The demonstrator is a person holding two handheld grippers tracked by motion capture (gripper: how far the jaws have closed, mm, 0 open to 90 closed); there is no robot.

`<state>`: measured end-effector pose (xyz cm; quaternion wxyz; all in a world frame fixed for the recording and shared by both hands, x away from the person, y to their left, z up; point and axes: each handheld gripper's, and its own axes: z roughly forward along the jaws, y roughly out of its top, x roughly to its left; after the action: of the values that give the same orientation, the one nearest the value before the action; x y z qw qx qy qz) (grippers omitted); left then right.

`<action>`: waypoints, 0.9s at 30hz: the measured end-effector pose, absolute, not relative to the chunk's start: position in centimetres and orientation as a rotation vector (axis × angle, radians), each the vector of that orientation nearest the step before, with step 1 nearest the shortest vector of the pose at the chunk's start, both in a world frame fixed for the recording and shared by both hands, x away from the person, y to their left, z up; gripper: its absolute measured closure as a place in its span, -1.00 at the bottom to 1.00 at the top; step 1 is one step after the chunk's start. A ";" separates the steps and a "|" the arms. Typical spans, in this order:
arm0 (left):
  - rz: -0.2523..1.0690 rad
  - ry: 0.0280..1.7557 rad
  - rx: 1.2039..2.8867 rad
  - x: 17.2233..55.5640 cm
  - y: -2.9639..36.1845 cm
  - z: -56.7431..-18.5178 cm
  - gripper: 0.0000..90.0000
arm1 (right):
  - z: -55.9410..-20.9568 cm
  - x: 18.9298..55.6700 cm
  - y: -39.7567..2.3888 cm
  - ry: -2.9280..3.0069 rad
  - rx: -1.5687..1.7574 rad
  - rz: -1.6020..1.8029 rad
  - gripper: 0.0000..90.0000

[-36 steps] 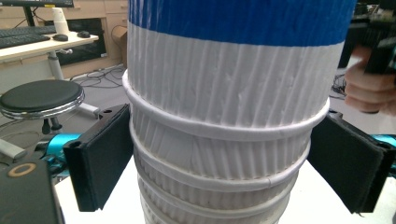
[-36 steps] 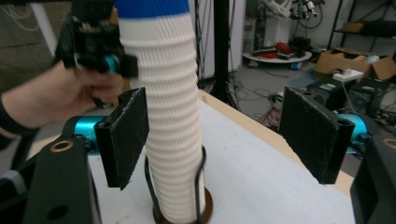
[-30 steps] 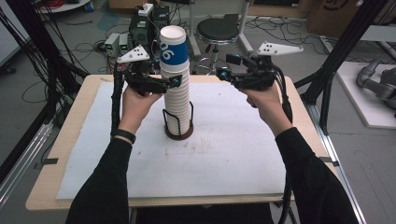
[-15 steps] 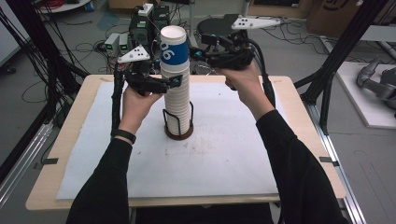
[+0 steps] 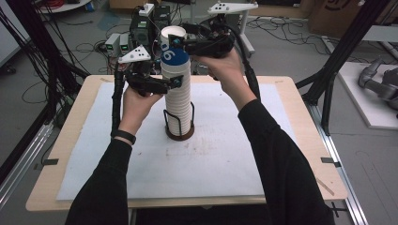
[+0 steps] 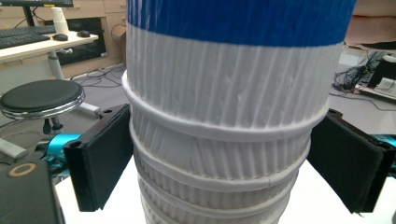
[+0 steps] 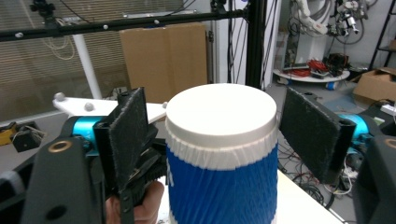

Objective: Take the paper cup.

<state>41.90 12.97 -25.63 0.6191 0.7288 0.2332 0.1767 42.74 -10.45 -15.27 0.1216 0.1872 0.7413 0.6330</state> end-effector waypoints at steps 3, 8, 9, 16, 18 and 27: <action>0.408 0.536 1.679 41.9 13.0 -25.6 -0.75 | -15.3 43.1 -9.9 2.171 0.573 1.826 -0.46; 0.408 0.533 1.682 41.9 12.9 -25.6 -0.75 | -15.3 43.4 -9.5 2.184 0.581 1.814 -0.44; 0.408 0.534 1.682 41.9 13.0 -25.6 -0.75 | -15.4 43.5 -9.4 2.190 0.578 1.810 -0.43; 0.408 0.533 1.686 41.9 13.0 -25.6 -0.75 | -15.4 43.4 -9.2 2.186 0.560 1.793 -0.31; 0.408 0.534 1.685 41.9 13.0 -25.6 -0.75 | -15.4 43.4 -9.2 2.187 0.568 1.796 -0.31; 0.409 0.536 1.683 41.9 12.9 -25.6 -0.75 | -14.8 43.1 -9.3 2.159 0.547 1.814 -0.31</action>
<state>41.87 12.94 -25.57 0.6163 0.7310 0.2328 0.1777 43.12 -9.32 -14.80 0.1343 0.1888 0.7449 0.6257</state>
